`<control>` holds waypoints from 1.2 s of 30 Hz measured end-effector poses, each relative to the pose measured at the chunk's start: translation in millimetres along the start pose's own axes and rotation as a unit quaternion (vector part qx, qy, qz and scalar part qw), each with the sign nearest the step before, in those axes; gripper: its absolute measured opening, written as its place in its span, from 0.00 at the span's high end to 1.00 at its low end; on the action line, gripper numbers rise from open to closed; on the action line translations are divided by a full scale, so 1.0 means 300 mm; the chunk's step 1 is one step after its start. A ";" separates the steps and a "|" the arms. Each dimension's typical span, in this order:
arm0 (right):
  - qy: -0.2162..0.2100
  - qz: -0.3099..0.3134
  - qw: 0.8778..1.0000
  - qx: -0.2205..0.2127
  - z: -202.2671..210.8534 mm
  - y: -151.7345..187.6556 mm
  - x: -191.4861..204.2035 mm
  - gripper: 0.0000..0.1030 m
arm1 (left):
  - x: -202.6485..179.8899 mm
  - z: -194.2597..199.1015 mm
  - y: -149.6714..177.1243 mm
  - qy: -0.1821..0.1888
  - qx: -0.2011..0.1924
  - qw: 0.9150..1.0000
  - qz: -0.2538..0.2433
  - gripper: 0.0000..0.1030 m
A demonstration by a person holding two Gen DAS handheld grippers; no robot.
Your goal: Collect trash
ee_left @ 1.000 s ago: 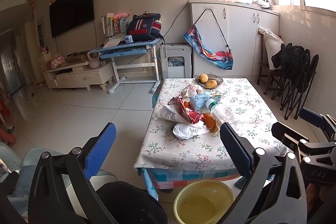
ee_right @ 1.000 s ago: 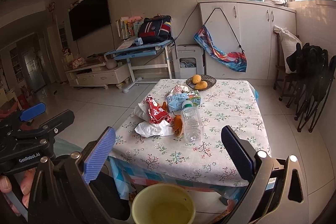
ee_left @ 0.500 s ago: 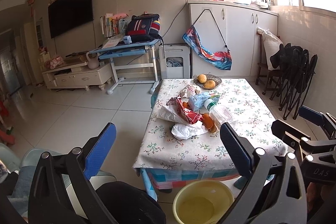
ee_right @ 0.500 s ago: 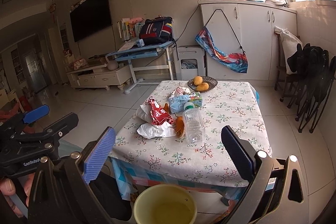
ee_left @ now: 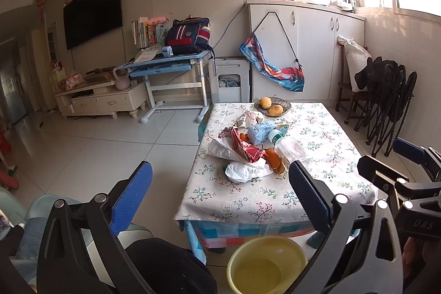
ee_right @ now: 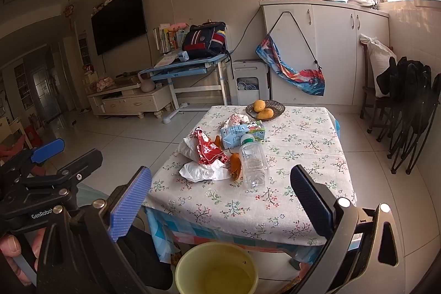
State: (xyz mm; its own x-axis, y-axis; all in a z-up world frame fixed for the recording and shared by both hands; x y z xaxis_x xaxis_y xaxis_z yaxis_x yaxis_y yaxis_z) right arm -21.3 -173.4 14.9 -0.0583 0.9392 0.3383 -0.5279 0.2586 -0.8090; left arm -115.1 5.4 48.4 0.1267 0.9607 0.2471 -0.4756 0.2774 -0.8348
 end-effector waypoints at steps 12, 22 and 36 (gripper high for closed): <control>0.000 0.001 1.000 0.003 -0.005 -0.002 0.006 0.06 | -0.010 -0.006 0.013 0.000 0.004 1.000 0.002 0.07; 0.002 0.000 1.000 0.014 -0.053 -0.015 -0.012 0.06 | -0.009 -0.053 0.022 0.003 0.018 1.000 0.002 0.07; 0.001 -0.004 0.998 0.059 -0.239 0.002 -0.101 0.06 | 0.053 -0.221 0.097 0.008 0.068 0.997 0.039 0.07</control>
State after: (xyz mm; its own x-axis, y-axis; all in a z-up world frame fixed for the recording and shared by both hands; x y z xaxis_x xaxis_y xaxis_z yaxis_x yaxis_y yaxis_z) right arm 40.9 -185.4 -30.3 -0.0513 0.9376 0.3438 -0.6239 0.2387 -0.7441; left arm -69.2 29.4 -4.5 0.0980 0.9797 0.1750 -0.5984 0.1985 -0.7762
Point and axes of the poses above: each gripper's, at about its wrist camera, not at the fingertips, and z roughly against the way its jaws point, x to its left, y to its underside, the point moved 8 cm from there along -z, roughly the way its jaws point, and after that the axes turned 11 degrees about -z, right-handed, at the moved point
